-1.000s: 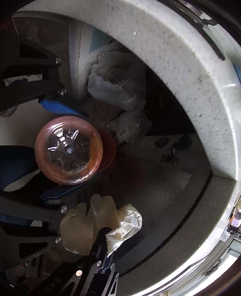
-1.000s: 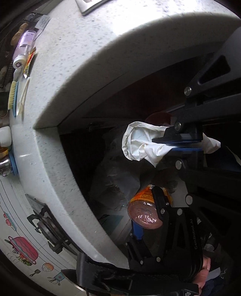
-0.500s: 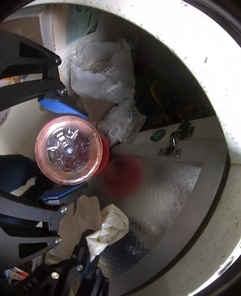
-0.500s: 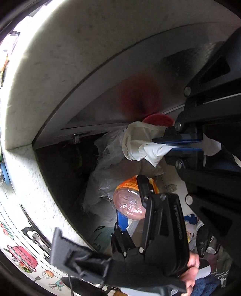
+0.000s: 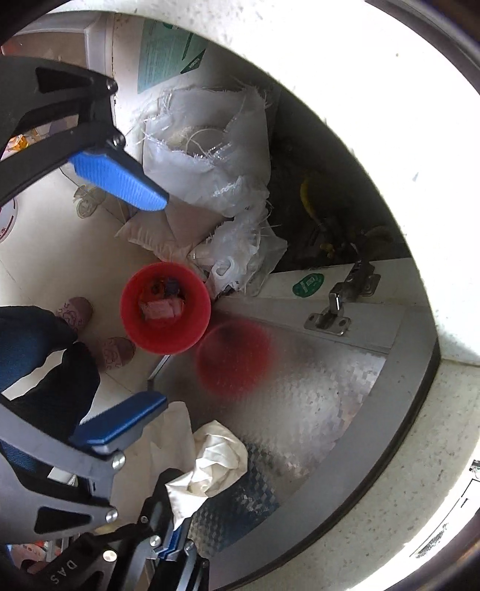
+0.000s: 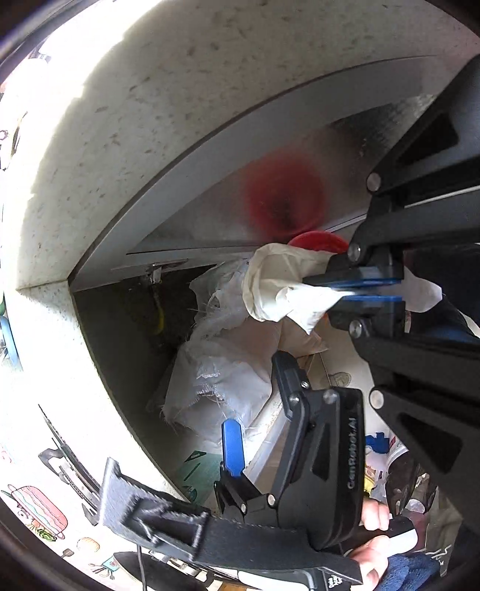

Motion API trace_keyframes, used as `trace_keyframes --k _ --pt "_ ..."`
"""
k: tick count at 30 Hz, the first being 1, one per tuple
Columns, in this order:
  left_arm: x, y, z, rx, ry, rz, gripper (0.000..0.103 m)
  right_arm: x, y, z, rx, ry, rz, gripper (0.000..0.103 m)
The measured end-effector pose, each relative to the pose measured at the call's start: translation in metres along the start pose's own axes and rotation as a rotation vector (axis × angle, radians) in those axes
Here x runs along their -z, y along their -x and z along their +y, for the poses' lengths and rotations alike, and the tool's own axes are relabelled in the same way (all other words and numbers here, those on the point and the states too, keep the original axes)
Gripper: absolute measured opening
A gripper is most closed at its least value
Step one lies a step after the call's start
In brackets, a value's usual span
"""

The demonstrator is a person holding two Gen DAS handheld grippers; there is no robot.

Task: Collect trash
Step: 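Lower the jar and glove into the red bin and open both grippers, then raise both tools back up to the counter items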

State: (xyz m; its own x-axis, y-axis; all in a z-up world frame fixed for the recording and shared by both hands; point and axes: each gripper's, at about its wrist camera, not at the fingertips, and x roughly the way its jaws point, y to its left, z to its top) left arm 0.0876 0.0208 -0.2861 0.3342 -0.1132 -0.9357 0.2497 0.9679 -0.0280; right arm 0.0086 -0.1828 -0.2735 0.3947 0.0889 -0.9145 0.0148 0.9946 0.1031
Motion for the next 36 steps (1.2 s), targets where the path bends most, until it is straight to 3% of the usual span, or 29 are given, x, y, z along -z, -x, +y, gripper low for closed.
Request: trace_keyframes --k 11,20,27,30,32,34,36 --pt "0.02 0.01 0.017 -0.024 0.016 0.015 0.103 -0.011 -0.011 0.024 -0.018 0.067 0.008 0.003" --pt "0.051 0.004 0.049 -0.06 0.105 0.023 0.103 -0.017 -0.051 0.043 -0.029 0.155 0.035 0.003" --pt "0.07 0.004 0.065 -0.079 0.152 0.012 0.103 -0.018 -0.08 0.052 0.009 0.214 0.059 0.004" --pt "0.075 0.005 0.072 -0.083 0.176 0.014 0.102 -0.015 -0.08 0.057 0.048 0.242 0.049 0.024" --pt "0.078 0.006 0.076 -0.085 0.181 0.011 0.103 -0.013 -0.078 0.058 0.045 0.235 0.042 0.051" --pt "0.08 0.008 0.077 -0.096 0.177 0.012 0.102 -0.011 -0.077 0.058 0.043 0.229 0.035 0.064" --pt "0.081 0.012 0.077 -0.098 0.176 0.014 0.102 -0.008 -0.073 0.058 0.054 0.211 0.041 0.067"
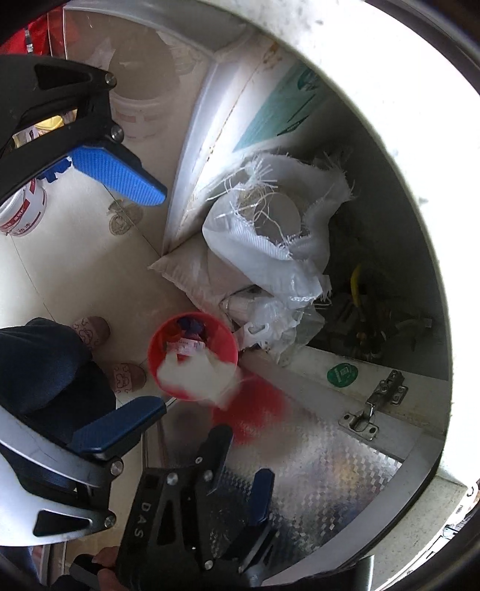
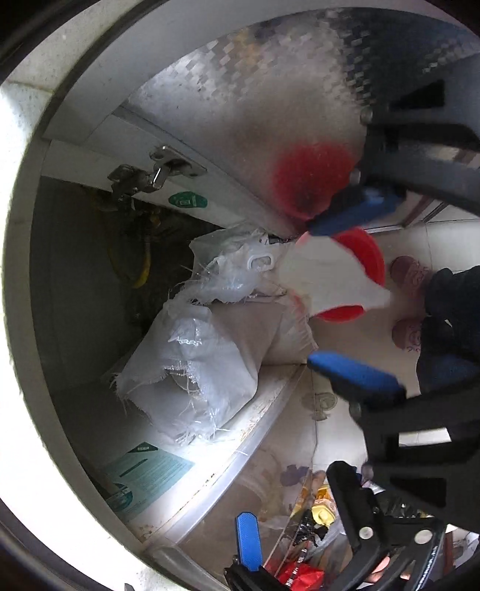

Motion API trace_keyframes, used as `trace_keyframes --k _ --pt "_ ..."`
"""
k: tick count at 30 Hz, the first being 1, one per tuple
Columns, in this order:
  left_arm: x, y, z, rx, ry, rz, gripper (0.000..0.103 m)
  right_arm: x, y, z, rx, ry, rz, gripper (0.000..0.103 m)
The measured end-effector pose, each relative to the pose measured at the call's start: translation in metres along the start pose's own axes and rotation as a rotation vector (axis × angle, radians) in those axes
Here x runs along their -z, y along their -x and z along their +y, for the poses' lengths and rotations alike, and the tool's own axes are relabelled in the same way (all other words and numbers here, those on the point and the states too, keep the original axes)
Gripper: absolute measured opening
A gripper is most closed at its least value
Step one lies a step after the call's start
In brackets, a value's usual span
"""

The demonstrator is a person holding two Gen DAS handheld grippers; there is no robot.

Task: Collect trash
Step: 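Raise both tools back up to the counter items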

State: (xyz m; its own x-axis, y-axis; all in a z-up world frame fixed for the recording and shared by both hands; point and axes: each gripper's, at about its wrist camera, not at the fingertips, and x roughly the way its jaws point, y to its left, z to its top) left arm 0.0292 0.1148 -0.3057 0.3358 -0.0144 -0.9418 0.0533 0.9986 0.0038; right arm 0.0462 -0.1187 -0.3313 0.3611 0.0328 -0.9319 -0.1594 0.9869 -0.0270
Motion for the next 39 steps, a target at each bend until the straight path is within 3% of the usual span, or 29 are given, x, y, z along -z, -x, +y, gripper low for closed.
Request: trace_keyframes --k 5,15,24,28,39 --pt "-0.003 0.025 0.001 -0.005 -0.002 -0.016 0.103 0.001 0.021 0.004 0.03 -0.011 0.014 0.068" --pt "-0.027 0.113 0.003 -0.01 -0.03 -0.102 0.103 -0.02 0.108 0.012 0.045 -0.032 -0.064 0.071" --pt "-0.056 0.177 0.001 0.011 -0.066 -0.176 0.103 -0.037 0.178 0.009 0.058 -0.059 -0.143 0.088" --pt "-0.073 0.191 -0.006 0.03 -0.103 -0.205 0.103 -0.043 0.198 0.004 0.083 -0.072 -0.17 0.099" --pt "-0.131 0.202 -0.025 0.088 -0.166 -0.247 0.103 -0.073 0.226 -0.031 0.152 -0.143 -0.231 0.1"
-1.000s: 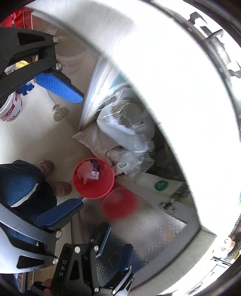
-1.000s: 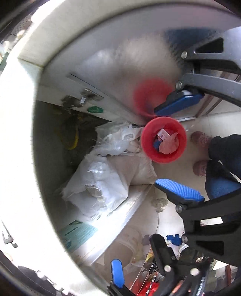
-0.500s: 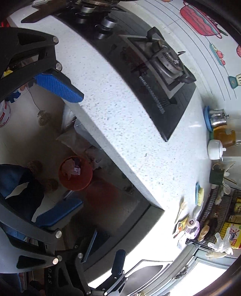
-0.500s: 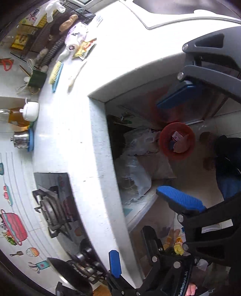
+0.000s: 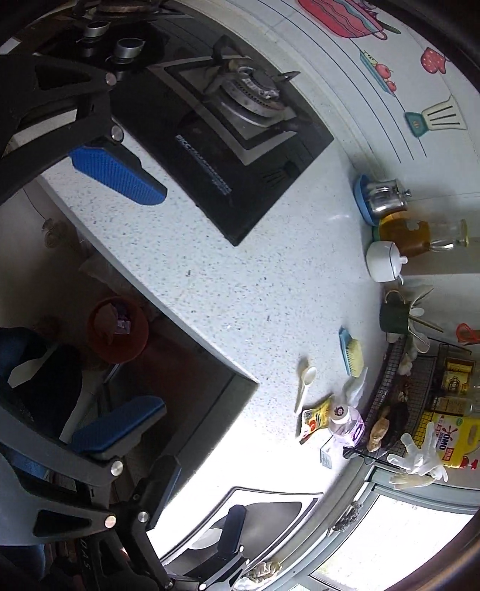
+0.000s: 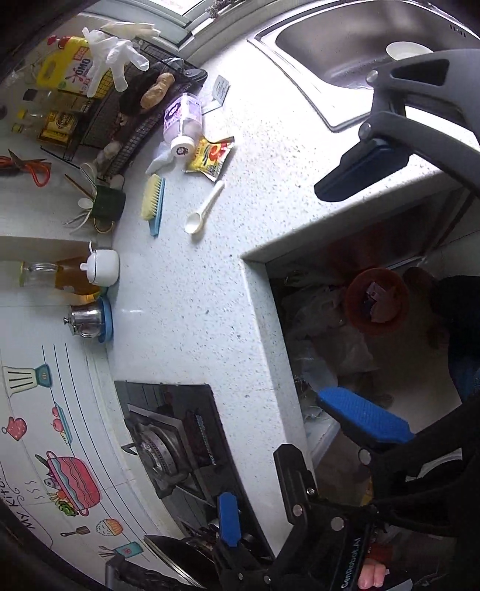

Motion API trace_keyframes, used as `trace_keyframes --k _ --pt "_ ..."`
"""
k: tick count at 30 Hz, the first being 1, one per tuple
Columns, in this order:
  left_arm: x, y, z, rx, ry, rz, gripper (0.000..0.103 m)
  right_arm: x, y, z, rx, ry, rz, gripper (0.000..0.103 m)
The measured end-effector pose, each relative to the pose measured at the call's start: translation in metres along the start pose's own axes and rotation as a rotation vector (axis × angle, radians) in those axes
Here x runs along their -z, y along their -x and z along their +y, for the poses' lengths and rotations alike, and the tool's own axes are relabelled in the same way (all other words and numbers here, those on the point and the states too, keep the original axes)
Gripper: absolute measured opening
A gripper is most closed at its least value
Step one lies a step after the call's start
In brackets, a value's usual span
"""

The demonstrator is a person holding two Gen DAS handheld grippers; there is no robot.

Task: Collect trash
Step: 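Raise both tools back up to the counter items, then grasp the yellow yeast packet with the right gripper while the left gripper grasps the grape juice bottle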

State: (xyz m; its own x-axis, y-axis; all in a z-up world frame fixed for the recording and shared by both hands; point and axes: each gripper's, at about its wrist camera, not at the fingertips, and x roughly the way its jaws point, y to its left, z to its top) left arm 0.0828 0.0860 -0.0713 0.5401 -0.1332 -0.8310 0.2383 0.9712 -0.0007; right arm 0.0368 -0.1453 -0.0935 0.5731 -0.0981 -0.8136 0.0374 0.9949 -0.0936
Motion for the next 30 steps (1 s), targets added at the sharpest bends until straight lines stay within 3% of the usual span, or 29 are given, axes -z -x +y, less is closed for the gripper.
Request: trace_keyframes --k 17,22,30 --pt "-0.11 -0.08 -0.052 0.086 -0.104 0.03 0.103 -0.047 -0.039 -0.094 0.075 -0.145 0.02 0.1" --pt "-0.134 -0.105 -0.068 0.065 -0.129 0.068 0.103 -0.065 -0.057 -0.127 0.089 -0.18 0.037 0.1" --pt "-0.17 -0.135 -0.074 0.025 -0.128 0.114 0.103 -0.088 -0.093 -0.159 0.041 -0.256 0.082 0.1"
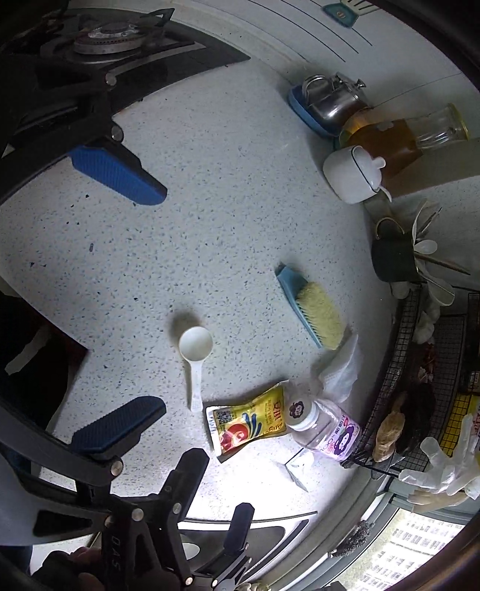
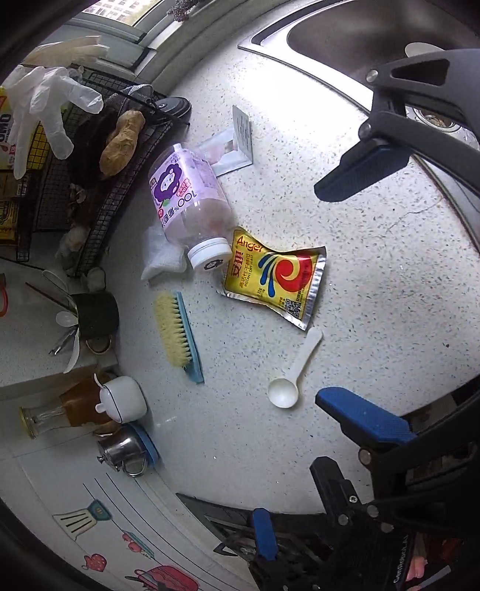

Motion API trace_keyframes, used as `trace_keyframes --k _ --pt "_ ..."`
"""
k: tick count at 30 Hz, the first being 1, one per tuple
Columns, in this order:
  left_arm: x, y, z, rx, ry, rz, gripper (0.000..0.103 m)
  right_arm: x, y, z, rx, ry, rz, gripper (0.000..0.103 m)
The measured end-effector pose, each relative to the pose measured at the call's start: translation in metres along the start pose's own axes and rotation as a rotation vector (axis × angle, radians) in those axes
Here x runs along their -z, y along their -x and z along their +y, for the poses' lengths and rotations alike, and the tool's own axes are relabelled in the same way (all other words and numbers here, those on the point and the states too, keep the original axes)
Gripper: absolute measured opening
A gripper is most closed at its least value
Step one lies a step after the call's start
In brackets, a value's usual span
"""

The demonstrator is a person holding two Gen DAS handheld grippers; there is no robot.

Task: Collect trash
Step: 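Grasp the yellow yeast packet with the right gripper while the left gripper grasps the grape juice bottle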

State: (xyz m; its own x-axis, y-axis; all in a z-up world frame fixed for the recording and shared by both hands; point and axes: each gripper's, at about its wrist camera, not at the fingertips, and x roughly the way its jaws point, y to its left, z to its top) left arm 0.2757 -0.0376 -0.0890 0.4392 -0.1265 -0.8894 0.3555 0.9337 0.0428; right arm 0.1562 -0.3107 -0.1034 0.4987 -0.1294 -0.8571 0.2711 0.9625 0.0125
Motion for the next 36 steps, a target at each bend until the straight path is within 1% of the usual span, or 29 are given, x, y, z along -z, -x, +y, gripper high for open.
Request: trace_keyframes --k 3,4,6,7,11,14,15,16,17,18,19,21,23,24,26,29,30,33,36 --pt "-0.012 -0.008 0.005 -0.009 -0.008 0.011 0.103 -0.009 -0.016 0.001 0.028 0.005 0.016 0.1" --pt "-0.016 -0.011 0.006 -0.008 -0.012 0.016 0.102 -0.012 -0.021 0.001 0.024 0.007 0.025 0.1" --pt "-0.022 -0.016 0.01 0.018 -0.021 0.02 0.103 -0.019 -0.034 -0.001 -0.004 -0.023 0.047 0.1" --pt "-0.025 -0.019 0.012 0.028 -0.027 0.025 0.103 -0.023 -0.039 -0.002 -0.004 -0.037 0.053 0.1" --pt "-0.036 -0.032 0.016 0.054 -0.068 0.052 0.103 -0.033 -0.056 -0.006 0.026 -0.093 0.067 0.1" --pt "-0.044 -0.043 0.021 0.054 -0.101 0.07 0.103 -0.04 -0.067 -0.008 0.048 -0.128 0.088 0.099" --pt "-0.046 -0.045 0.023 0.055 -0.106 0.073 0.103 -0.041 -0.069 -0.007 0.057 -0.128 0.09 0.097" --pt "-0.049 -0.047 0.025 0.066 -0.107 0.073 0.103 -0.042 -0.071 -0.004 0.069 -0.116 0.089 0.087" --pt "-0.051 -0.048 0.028 0.086 -0.105 0.069 0.103 -0.044 -0.073 -0.001 0.085 -0.099 0.095 0.075" --pt "-0.053 -0.049 0.031 0.106 -0.103 0.064 0.103 -0.045 -0.075 0.002 0.098 -0.086 0.104 0.069" --pt "-0.056 -0.049 0.033 0.116 -0.108 0.059 0.103 -0.044 -0.076 0.005 0.11 -0.077 0.105 0.065" --pt "-0.061 -0.05 0.033 0.114 -0.128 0.052 0.103 -0.043 -0.076 0.009 0.123 -0.074 0.101 0.061" --pt "-0.065 -0.051 0.031 0.118 -0.145 0.049 0.103 -0.042 -0.074 0.011 0.144 -0.069 0.096 0.051" --pt "-0.068 -0.052 0.031 0.123 -0.15 0.049 0.103 -0.041 -0.074 0.014 0.14 -0.066 0.095 0.051" --pt "-0.072 -0.053 0.028 0.13 -0.158 0.045 0.103 -0.037 -0.071 0.017 0.13 -0.058 0.091 0.045" --pt "-0.079 -0.051 0.022 0.155 -0.169 0.027 0.103 -0.026 -0.063 0.017 0.066 -0.085 0.094 0.038" --pt "-0.082 -0.05 0.018 0.162 -0.174 0.021 0.103 -0.023 -0.059 0.014 0.049 -0.095 0.094 0.037" --pt "-0.09 -0.049 0.008 0.172 -0.186 0.014 0.103 -0.014 -0.042 0.005 0.046 -0.093 0.082 0.035" --pt "-0.098 -0.05 -0.005 0.189 -0.195 0.006 0.103 -0.007 -0.021 -0.008 0.073 -0.106 0.049 0.034"
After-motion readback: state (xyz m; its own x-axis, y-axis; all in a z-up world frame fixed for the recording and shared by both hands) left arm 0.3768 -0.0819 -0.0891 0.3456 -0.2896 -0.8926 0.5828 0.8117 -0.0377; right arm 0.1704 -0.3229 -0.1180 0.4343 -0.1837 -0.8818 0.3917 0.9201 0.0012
